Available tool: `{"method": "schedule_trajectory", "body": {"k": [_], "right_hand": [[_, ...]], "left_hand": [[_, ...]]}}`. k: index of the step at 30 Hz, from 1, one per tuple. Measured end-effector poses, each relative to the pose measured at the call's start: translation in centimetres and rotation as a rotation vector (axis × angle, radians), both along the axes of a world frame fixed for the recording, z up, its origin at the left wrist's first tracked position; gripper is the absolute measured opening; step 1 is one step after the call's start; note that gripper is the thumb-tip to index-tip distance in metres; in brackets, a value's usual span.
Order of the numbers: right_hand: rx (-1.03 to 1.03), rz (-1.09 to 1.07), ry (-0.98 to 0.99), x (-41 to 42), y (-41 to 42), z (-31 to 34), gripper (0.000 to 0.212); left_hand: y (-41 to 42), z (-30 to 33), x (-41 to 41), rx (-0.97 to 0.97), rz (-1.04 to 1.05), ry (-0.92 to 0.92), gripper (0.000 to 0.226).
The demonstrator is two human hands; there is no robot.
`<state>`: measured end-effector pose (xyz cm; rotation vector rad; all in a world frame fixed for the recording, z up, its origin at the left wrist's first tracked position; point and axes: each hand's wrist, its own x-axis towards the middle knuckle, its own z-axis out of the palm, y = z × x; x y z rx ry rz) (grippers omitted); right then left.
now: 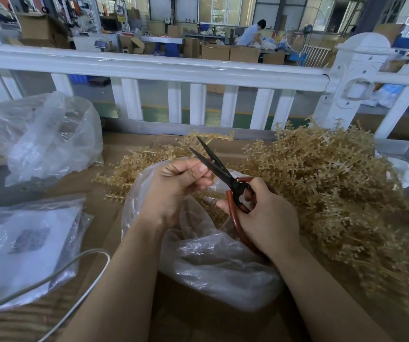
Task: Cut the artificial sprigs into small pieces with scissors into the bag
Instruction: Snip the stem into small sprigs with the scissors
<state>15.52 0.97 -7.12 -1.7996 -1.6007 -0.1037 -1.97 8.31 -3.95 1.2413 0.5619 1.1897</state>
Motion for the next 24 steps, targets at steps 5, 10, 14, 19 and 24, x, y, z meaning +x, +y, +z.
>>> {"method": "schedule_trajectory", "body": {"k": [5,10,14,19,24], "right_hand": [[0.013,-0.007,-0.03,-0.09,0.03,0.14,0.074],[0.027,0.019,-0.021,0.02,0.02,0.05,0.071],[0.046,0.031,-0.023,0.06,-0.07,0.12,0.063],[0.052,0.027,-0.008,0.02,-0.18,0.17,0.07],[0.028,0.029,-0.015,0.03,-0.09,0.22,0.074]], "left_hand": [[0.05,-0.04,0.06,-0.031,0.013,-0.005,0.009],[0.21,-0.11,-0.02,-0.053,0.018,-0.008,0.011],[0.14,0.03,-0.01,-0.053,0.002,0.002,0.013],[-0.16,0.26,0.13,-0.144,-0.01,-0.054,0.017],[-0.24,0.4,0.01,-0.174,-0.014,-0.071,0.011]]}}
